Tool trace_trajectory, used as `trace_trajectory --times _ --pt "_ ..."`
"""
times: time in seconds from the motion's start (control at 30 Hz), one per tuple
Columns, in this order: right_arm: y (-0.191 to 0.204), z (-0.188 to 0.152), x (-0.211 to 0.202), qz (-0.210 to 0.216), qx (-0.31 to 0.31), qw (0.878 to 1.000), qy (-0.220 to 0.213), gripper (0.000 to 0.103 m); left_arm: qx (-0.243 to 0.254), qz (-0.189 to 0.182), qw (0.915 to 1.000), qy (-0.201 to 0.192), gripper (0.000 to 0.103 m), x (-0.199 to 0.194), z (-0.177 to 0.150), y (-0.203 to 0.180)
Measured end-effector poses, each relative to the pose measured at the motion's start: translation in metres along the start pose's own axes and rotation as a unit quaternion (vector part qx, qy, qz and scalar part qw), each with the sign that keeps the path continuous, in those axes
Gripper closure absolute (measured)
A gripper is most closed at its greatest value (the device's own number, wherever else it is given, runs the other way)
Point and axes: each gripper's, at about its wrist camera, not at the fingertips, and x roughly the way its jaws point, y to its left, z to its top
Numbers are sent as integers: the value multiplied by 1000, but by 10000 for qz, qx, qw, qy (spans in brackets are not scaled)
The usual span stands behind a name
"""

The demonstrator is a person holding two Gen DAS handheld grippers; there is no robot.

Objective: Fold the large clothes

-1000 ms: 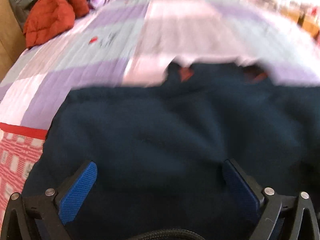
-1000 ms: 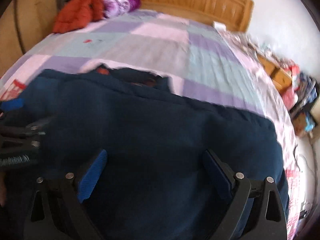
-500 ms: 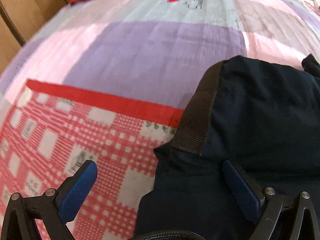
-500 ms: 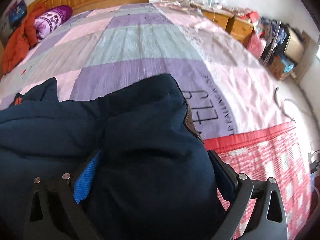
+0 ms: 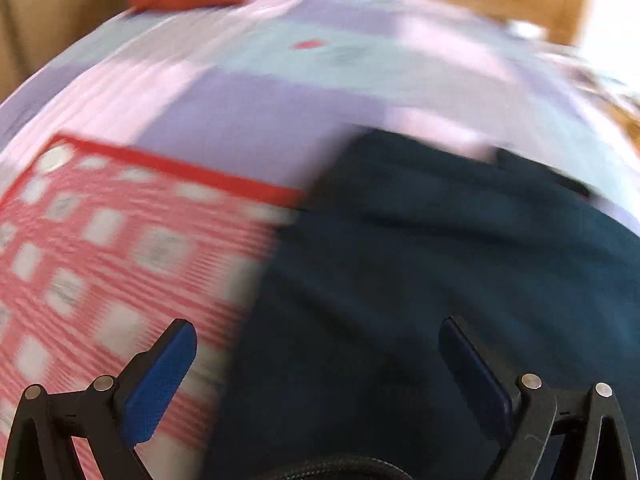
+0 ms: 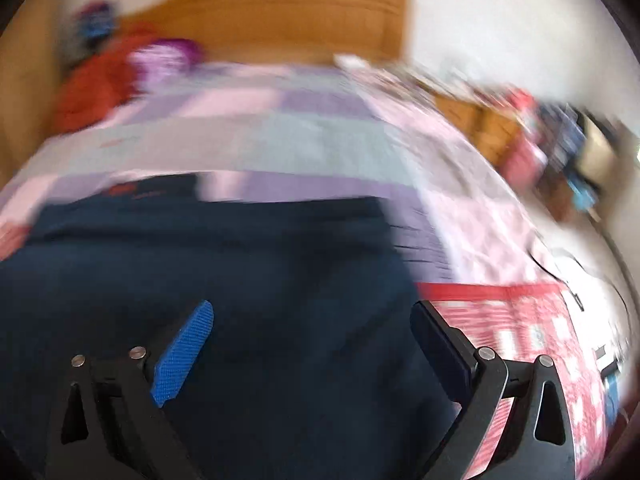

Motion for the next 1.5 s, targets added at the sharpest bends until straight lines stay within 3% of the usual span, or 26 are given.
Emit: trace_trajectory --times 0.07,0.13,0.23,0.33,0.47,0.53,0.6,0.67,0.7,0.8,0.93,0.97,1.03,1.13,1.2,1.27,1.33,1.4,1.5 --pt "53 -23 -27 419 -527 9977 -120 1 426 -216 9988 -77 3 -17 -30 -50" --pt "100 -53 -40 741 -931 9929 31 1 607 -378 9974 -88 3 -24 -53 -83" --pt "123 -89 -46 699 -1346 9884 81 2 666 -359 9971 20 3 -17 -88 -107" --pt "86 -108 -41 406 -1227 9916 90 2 941 -310 9950 -118 0 -14 -103 -95" --pt "-17 -117 -35 -56 -332 9993 171 1 1256 8 9917 -263 0 -9 -103 -53" --pt "-62 -124 -31 -315 142 9988 337 1 971 295 9946 -223 0 -6 -99 -16" --pt "-105 -133 -25 -234 801 9946 613 1 581 509 9969 -133 0 -3 -93 23" --pt "-111 -134 -25 -360 661 9948 683 1 482 690 9964 -88 0 -1 -90 42" --pt "-106 -133 -25 -428 514 9955 678 1 385 949 9947 -49 0 0 -87 58" --pt "-102 -131 -20 -470 395 9954 732 1 -203 1110 9935 149 0 4 -89 102" --pt "-100 -119 -23 -718 436 9928 856 1 -419 1336 9892 446 0 3 -91 118" --pt "-98 -112 -29 -837 410 9922 824 1 -307 1487 9876 389 1 -5 -86 114" --pt "-81 -98 -47 -963 176 9940 495 1 -137 1424 9896 155 2 -18 -75 101" --pt "-39 -54 -53 -648 -247 9975 -98 1 257 814 9954 -425 2 -35 -38 51" --pt "3 -25 -40 -229 -509 9983 -180 1 433 324 9973 -505 2 -29 -18 11" --pt "55 0 -15 250 -728 9970 -43 1 564 -134 9976 -376 2 -13 -2 -31" --pt "96 18 14 622 -793 9946 261 1 648 -467 9968 -10 2 18 13 -74" --pt "122 30 37 658 -940 9924 444 1 786 -455 9957 174 2 42 23 -97" --pt "125 39 64 457 -1257 9895 540 1 993 -71 9940 448 1 76 30 -107"
